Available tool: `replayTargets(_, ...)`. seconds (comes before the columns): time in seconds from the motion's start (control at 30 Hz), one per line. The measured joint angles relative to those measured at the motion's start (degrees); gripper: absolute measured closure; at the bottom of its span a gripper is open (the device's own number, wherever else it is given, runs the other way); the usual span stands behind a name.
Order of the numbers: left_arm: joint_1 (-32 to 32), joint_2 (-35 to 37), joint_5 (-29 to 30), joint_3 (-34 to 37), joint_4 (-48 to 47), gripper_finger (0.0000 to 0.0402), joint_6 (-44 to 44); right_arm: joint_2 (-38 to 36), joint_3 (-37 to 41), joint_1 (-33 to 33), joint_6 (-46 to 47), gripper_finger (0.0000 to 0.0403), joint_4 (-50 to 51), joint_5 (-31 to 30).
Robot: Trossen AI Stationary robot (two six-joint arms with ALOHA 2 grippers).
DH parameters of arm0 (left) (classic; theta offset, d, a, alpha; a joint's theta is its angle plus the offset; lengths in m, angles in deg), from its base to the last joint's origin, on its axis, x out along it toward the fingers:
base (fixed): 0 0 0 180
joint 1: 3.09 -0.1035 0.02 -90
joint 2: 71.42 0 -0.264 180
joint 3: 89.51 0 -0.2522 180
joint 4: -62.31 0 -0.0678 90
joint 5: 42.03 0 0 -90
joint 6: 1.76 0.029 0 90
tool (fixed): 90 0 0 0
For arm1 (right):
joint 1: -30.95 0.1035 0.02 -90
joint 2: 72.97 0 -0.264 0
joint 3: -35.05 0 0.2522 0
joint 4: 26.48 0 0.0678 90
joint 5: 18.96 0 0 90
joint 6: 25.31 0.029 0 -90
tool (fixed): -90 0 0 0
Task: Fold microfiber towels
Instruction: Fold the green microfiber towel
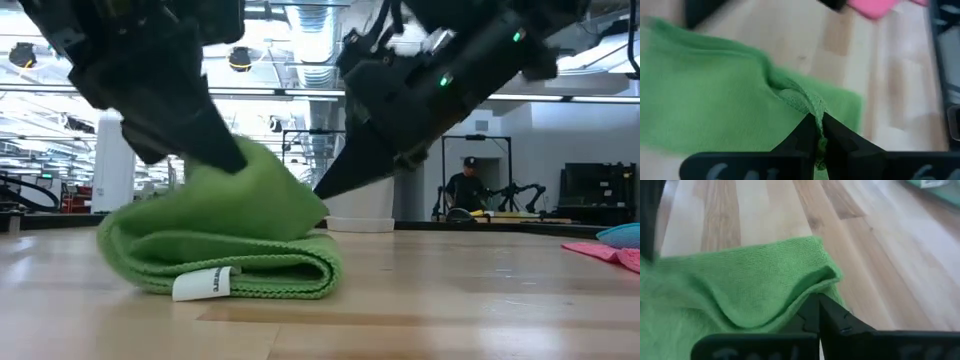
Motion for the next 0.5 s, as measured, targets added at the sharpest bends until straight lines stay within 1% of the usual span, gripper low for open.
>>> replayTargets(0.07, -0.3, -0.7, -2.0, 0.2, 0.4, 0.0388, 0.7, -1.5, 0.0, 0.5, 0.1, 0.0376, 1.1, -1.5)
replayTargets(0.17, -0.7, -2.5, -2.9, 0.1, 3.8, 0.0388, 0.7, -2.9, 0.2, 0.8, 0.8, 0.037, 4.1, -2.0)
replayTargets(0.3, -0.8, -4.7, -3.0, 0.1, 7.5, 0.0388, 0.9, -3.0, 0.0, 1.0, 0.5, 0.0369, 2.2, -1.8)
replayTargets(0.37, -0.8, -5.1, -3.5, 0.2, 8.6, 0.0387, 2.1, -2.0, -0.1, 1.4, 0.2, 0.0368, -0.6, -1.2)
replayTargets(0.43, -0.8, -5.1, -4.3, 0.1, 10.1, 0.0381, 3.1, -1.9, 0.1, 1.7, -0.6, 0.0367, -0.9, -0.5)
replayTargets(0.5, -0.6, -5.0, -4.4, 0.1, 11.3, 0.0366, 4.6, -1.4, 0.0, 1.9, -1.4, 0.0367, -3.4, 0.3)
